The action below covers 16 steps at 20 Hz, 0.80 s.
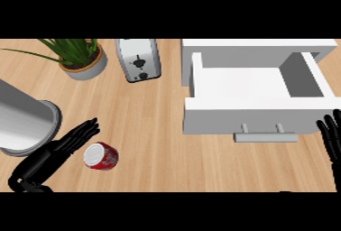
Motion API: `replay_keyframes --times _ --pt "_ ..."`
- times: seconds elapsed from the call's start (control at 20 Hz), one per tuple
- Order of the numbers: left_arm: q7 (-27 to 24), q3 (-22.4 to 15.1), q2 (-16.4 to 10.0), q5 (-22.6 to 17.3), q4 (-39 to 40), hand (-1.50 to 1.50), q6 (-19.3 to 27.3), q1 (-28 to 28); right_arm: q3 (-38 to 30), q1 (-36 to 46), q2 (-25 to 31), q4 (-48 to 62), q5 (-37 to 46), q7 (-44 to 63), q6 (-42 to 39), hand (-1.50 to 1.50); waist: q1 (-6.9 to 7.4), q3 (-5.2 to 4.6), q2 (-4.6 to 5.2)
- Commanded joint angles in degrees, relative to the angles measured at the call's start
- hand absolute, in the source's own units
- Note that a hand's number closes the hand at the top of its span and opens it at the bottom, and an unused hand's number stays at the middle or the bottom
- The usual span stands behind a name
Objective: Pick up the can, place it into the drawer and close the drawer
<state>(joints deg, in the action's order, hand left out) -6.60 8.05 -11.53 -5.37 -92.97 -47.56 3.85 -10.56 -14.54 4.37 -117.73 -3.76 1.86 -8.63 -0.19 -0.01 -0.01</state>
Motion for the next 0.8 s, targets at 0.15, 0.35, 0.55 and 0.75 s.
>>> replay_keyframes --times 0.15,0.35,0.55,0.75 --pt "-11.52 1.43 -1.65 7.86 8.28 -1.5 -0.31 -0.37 2.5 -1.25 -2.87 -0.37 3.57 -2.15 -0.08 -1.5 0.09 -0.01 -0.01" --pt "-14.41 0.4 -2.02 11.14 15.68 -1.5 1.4 -4.7 -1.37 1.62 -0.67 0.9 0.34 0.71 -0.96 -1.5 0.0 -0.01 0.01" --pt "-20.14 0.7 -4.83 12.56 21.62 -1.5 0.82 -5.97 0.65 0.44 -2.3 0.96 3.47 -1.08 -0.29 -1.5 -0.04 -0.01 0.01" --pt "-22.62 -1.31 -4.42 14.23 23.13 -1.5 3.09 -5.29 1.77 0.42 -3.38 1.39 5.01 -2.39 0.12 -1.5 0.06 0.0 -0.01"
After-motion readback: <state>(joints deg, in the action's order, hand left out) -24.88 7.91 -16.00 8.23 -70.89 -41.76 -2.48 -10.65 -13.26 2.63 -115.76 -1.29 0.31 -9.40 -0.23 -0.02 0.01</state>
